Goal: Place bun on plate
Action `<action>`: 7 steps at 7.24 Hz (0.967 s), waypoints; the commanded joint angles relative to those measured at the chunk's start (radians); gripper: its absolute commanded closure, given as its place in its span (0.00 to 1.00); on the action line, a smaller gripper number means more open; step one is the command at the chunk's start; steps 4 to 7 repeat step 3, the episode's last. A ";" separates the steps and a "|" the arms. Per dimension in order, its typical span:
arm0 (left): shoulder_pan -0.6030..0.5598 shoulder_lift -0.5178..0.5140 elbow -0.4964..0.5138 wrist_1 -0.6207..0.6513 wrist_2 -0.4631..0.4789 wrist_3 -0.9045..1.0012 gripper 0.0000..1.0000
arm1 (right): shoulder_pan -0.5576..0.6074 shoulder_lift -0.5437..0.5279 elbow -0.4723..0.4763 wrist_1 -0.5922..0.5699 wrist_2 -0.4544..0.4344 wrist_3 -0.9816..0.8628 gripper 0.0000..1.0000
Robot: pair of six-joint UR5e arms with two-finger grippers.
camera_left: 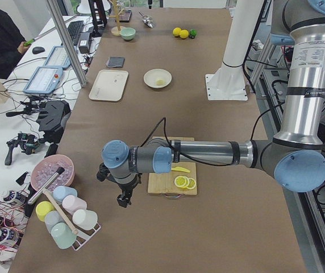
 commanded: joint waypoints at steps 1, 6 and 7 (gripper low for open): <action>-0.020 0.004 -0.002 0.007 -0.002 -0.001 0.02 | 0.001 -0.019 0.028 -0.001 0.001 0.000 0.00; -0.020 0.002 0.004 0.021 0.001 -0.001 0.02 | 0.001 -0.037 0.051 -0.001 0.002 0.000 0.00; -0.020 0.002 0.004 0.021 0.001 -0.001 0.02 | 0.001 -0.037 0.051 -0.001 0.002 0.000 0.00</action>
